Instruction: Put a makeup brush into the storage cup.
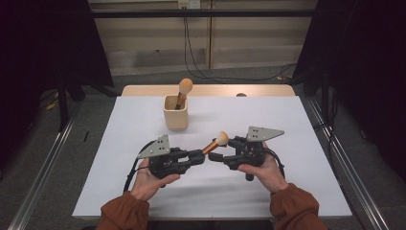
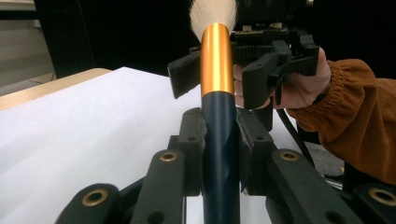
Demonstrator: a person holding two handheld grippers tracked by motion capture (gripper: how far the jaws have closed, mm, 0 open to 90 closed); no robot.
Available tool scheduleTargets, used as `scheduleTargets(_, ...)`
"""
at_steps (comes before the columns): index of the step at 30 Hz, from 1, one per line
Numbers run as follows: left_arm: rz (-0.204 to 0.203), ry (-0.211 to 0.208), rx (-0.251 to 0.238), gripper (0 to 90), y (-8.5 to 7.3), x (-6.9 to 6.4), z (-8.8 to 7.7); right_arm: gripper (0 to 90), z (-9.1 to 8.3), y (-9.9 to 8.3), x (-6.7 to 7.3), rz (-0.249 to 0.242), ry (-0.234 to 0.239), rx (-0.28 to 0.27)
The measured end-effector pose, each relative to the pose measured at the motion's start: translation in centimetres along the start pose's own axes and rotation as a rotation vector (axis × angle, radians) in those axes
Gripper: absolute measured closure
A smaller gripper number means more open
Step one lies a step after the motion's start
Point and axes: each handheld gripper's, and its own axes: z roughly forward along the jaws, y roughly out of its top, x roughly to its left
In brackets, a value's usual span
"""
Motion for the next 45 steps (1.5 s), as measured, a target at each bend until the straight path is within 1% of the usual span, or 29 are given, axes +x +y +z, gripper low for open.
scheduleTargets(1,0.000,-0.006,0.000,74.4,0.0,0.0,0.1,45.5,0.0,0.0,0.0,0.001,0.002,-0.003)
scheduleTargets(5,0.002,-0.009,-0.006,74.4,-0.1,-0.1,0.2,48.4,0.1,0.1,0.0,0.012,0.018,-0.014)
scheduleTargets(7,-0.001,-0.017,-0.017,74.4,-0.1,-0.1,0.2,52.2,0.0,0.1,0.0,0.023,0.036,-0.015)
scheduleTargets(9,0.005,-0.017,-0.014,74.4,-0.1,-0.1,0.3,56.6,0.0,0.0,-0.1,0.042,0.053,-0.026)
scheduleTargets(11,-0.001,-0.020,-0.021,74.4,-0.2,-0.1,0.3,62.1,0.1,0.0,-0.1,0.049,0.072,-0.026)
scheduleTargets(13,0.002,-0.022,-0.018,74.4,-0.2,-0.1,0.4,65.1,0.2,0.0,-0.2,0.059,0.086,-0.030)
scheduleTargets(14,0.000,-0.021,-0.023,74.4,-0.3,-0.1,0.5,65.6,0.2,0.0,-0.2,0.063,0.092,-0.032)
scheduleTargets(17,0.001,-0.021,-0.020,74.0,-0.6,0.0,0.6,67.7,0.2,0.0,-0.3,0.074,0.100,-0.020)
scheduleTargets(19,0.003,-0.013,-0.019,73.2,-0.6,0.1,0.6,69.6,0.2,0.0,-0.3,0.085,0.109,-0.022)
scheduleTargets(20,-0.001,-0.018,-0.024,72.3,-0.6,0.2,0.6,70.7,0.2,0.0,-0.4,0.090,0.111,-0.026)
scheduleTargets(22,0.004,-0.013,-0.021,71.5,-0.6,0.2,0.6,71.7,0.2,0.0,-0.4,0.095,0.116,-0.027)
scheduleTargets(23,0.002,-0.016,-0.021,71.1,-0.6,0.2,0.7,72.3,0.2,0.0,-0.3,0.097,0.120,-0.027)
scheduleTargets(25,-0.011,-0.013,-0.016,70.6,-0.7,0.2,0.7,72.5,0.1,0.0,-0.3,0.096,0.120,-0.024)
scheduleTargets(27,-0.009,-0.007,-0.007,70.3,-0.8,0.1,0.9,72.7,0.1,0.1,-0.3,0.081,0.116,-0.013)
scheduleTargets(28,-0.010,-0.013,-0.006,70.0,-0.8,0.1,1.0,72.8,0.1,0.1,-0.3,0.079,0.114,-0.010)
scheduleTargets(30,-0.008,-0.006,-0.002,69.2,-0.8,0.1,1.0,72.9,0.0,0.1,-0.3,0.074,0.113,-0.008)
scheduleTargets(34,-0.042,-0.001,-0.008,63.6,-0.9,0.2,1.1,73.0,-0.1,0.2,-0.2,0.072,0.109,-0.013)
scheduleTargets(35,-0.045,-0.003,-0.003,61.9,-0.9,0.2,1.2,73.1,-0.1,0.3,-0.1,0.065,0.109,-0.007)
scheduleTargets(37,-0.036,0.004,0.010,60.0,-1.0,0.1,1.2,73.1,-0.3,0.4,-0.1,0.065,0.110,-0.004)
scheduleTargets(38,-0.040,0.010,0.014,58.3,-1.0,0.2,1.2,73.1,-0.3,0.5,-0.2,0.064,0.102,-0.009)
scheduleTargets(39,-0.048,0.016,0.012,56.6,-1.0,0.2,1.2,73.1,-0.4,0.6,-0.2,0.064,0.105,-0.010)
scheduleTargets(41,-0.052,0.027,0.011,51.6,-1.0,0.3,1.0,73.1,-0.6,0.6,-0.3,0.063,0.099,-0.008)
scheduleTargets(44,-0.049,0.069,0.030,46.2,-0.9,0.4,0.8,73.1,-0.8,0.6,-0.4,0.066,0.091,-0.005)
scheduleTargets(45,-0.051,0.073,0.030,43.1,-0.9,0.4,0.8,73.1,-0.9,0.6,-0.5,0.066,0.088,-0.004)
